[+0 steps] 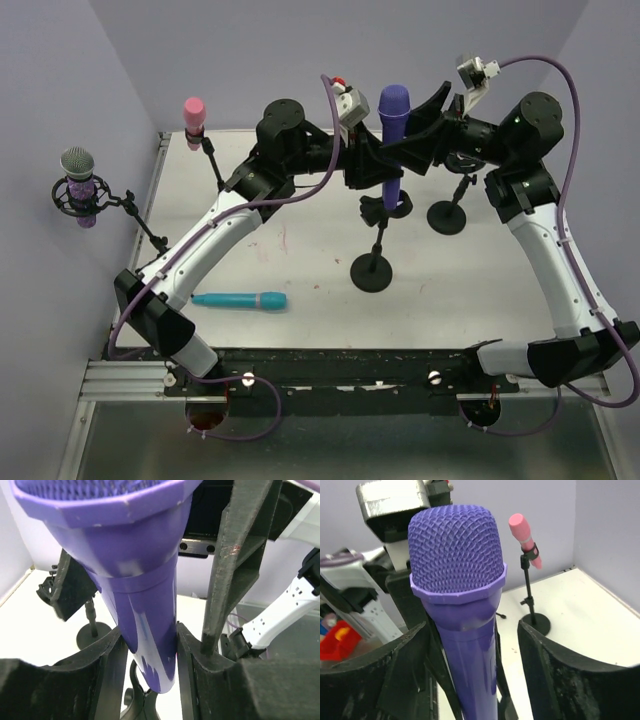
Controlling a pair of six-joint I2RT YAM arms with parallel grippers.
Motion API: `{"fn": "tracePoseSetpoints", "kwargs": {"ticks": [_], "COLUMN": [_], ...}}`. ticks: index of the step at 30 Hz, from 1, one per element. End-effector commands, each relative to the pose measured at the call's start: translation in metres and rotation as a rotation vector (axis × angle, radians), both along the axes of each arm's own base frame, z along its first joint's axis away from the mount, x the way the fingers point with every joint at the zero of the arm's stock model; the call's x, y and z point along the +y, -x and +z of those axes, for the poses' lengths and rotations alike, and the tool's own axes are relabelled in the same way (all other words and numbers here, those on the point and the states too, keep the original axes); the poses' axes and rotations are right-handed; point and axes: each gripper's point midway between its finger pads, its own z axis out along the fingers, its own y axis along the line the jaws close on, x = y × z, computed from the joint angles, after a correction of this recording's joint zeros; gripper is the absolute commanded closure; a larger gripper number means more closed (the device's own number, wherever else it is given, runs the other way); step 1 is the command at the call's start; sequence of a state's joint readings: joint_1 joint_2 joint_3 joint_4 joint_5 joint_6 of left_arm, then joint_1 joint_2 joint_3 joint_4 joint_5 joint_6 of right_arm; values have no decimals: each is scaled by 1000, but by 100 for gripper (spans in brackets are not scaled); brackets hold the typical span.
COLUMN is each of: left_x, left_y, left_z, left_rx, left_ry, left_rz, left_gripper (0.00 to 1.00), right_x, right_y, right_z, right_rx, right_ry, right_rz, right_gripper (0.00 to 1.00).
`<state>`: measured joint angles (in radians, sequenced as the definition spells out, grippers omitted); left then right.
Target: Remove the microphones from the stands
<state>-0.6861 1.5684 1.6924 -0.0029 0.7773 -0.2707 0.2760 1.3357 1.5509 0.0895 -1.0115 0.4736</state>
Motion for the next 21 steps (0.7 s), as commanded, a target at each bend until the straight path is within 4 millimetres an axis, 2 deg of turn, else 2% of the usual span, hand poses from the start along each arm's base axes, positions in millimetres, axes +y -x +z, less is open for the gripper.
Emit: {"fn": "tracePoseSetpoints", "kwargs": {"ticks": [1, 3, 5, 7, 13, 16, 19, 21], "left_x": [38, 65, 94, 128, 214, 256, 291, 306], "left_y": [5, 0, -5, -11, 7, 0, -7, -15], "left_z": [11, 5, -12, -42, -145, -204, -263, -289], "left_rx": [-82, -131, -233, -297, -406, -411, -409, -400], "left_ry": [-33, -91, -190, -342, -822, -1067, -1278, -1350], "left_rz": [32, 82, 134, 196, 216, 228, 161, 154], "left_gripper": [100, 100, 100, 100, 100, 100, 100, 100], "right_x": [-3, -7, -12, -18, -33, -36, -34, -32], "right_y": [31, 39, 46, 53, 56, 58, 62, 63], "right_z": [-5, -14, -31, -44, -68, -76, -81, -83], "right_rx": [-71, -77, -79, -79, -101, -110, -80, -78], "right_ry": [88, 127, 174, 209, 309, 350, 345, 342], "right_rz": [70, 68, 53, 23, -68, -58, -24, -15], "right_gripper": [16, 12, 11, 11, 11, 10, 11, 10]}}
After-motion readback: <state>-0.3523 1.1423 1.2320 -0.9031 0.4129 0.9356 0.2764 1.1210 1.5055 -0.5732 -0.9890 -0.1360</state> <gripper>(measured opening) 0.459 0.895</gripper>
